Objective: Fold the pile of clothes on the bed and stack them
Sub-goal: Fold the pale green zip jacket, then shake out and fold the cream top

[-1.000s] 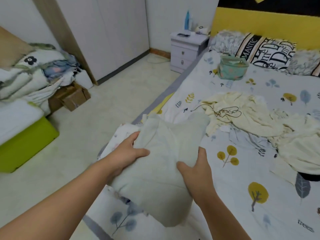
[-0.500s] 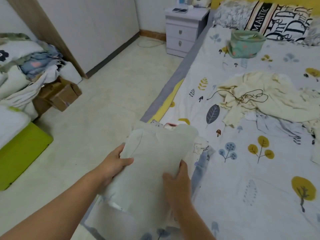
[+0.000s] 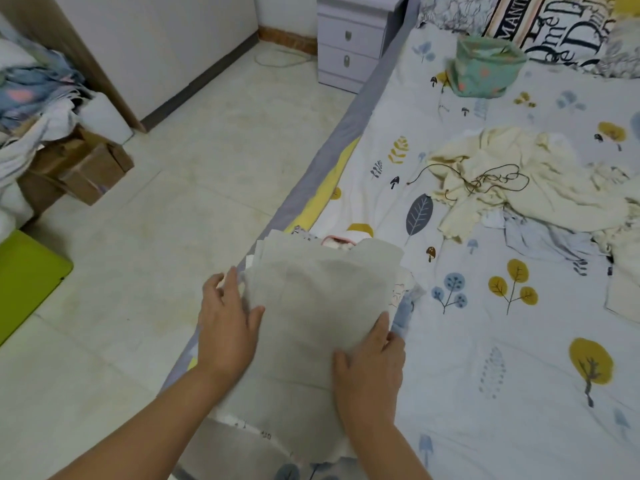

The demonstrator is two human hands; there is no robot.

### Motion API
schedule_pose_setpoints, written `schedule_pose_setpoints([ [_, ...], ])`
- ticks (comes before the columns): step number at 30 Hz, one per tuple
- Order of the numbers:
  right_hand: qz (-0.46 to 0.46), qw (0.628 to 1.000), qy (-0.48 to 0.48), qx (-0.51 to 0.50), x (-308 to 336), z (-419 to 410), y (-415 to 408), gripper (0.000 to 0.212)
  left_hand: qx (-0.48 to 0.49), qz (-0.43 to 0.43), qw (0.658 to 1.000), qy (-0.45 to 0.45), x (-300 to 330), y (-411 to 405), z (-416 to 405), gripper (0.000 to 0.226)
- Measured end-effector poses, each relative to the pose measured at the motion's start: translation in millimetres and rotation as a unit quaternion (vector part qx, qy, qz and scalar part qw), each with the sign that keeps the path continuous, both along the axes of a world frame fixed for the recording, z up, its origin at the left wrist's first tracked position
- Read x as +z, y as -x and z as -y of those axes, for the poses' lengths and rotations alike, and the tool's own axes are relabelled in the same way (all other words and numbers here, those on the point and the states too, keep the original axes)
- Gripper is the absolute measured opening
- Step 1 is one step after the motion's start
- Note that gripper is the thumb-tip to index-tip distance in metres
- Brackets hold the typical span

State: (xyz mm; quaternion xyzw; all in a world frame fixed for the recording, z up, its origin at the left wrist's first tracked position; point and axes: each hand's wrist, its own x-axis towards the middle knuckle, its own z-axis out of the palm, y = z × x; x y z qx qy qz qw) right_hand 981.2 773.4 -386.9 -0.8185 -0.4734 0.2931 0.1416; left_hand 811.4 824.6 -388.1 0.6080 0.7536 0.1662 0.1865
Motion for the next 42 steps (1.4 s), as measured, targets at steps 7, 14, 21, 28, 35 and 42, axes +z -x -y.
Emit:
schedule_pose_setpoints([
  [7,0.151,0.96,-0.017,0.234,6.9,5.4,11.4,0.07,-0.324,-0.208,0.913,0.134,-8.3,8.0,7.7,0.098],
  [14,0.1,0.924,0.106,0.355,13.6,-1.9,-4.6,0.049,-0.306,-0.253,0.892,0.216,5.1,-4.8,-1.1,0.05],
  [21,0.088,0.894,0.132,0.419,89.4,2.0,-43.1,0.036,-0.389,-0.23,0.853,0.262,77.8,-44.2,-15.5,0.043],
  [28,0.109,0.905,0.097,0.399,167.1,15.3,-105.3,0.028,-0.434,-0.22,0.847,0.211,166.2,-110.5,-9.2,0.047],
  [35,0.138,0.913,0.076,0.377,235.4,39.7,-200.6,0.037,-0.453,-0.217,0.849,0.166,234.0,-195.7,3.0,0.049],
  [42,0.151,0.927,0.092,0.331,286.3,72.1,-319.7,0.045,-0.463,-0.202,0.848,0.161,275.6,-307.2,25.8,0.048],
])
